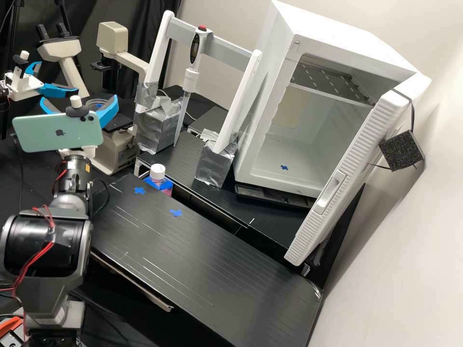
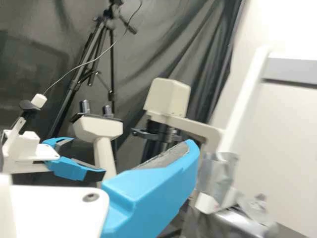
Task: Move the petri dish to the bench
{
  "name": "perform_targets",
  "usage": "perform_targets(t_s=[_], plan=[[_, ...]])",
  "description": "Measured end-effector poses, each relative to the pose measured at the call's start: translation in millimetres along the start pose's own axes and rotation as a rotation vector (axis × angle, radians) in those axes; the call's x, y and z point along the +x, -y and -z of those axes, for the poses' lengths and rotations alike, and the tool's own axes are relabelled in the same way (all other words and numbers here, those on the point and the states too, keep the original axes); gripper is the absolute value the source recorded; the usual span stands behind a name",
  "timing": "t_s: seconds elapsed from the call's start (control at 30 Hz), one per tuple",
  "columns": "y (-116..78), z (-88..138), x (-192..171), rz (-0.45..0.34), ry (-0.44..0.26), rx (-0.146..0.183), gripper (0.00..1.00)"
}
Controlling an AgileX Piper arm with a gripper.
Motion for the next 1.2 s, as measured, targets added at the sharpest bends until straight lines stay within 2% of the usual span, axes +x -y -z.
perform_targets(t_s=[0.37, 0.47, 0.8, 0.93, 1.1, 1.2], plan=[[15.1, -1, 74, 0.124, 0.044, 0.012, 1.0], [18.2, -5, 88, 0.147, 0.067, 0.004, 1.0], [26.9, -25, 134, 0.201, 0.15, 0.013, 1.0], [29.6, -36, 150, 0.205, 0.182, 0.039, 1.0], [35.8, -45, 167, 0.212, 0.208, 0.087, 1.0], [42.8, -51, 176, 0.225, 0.222, 0.095, 1.0]])
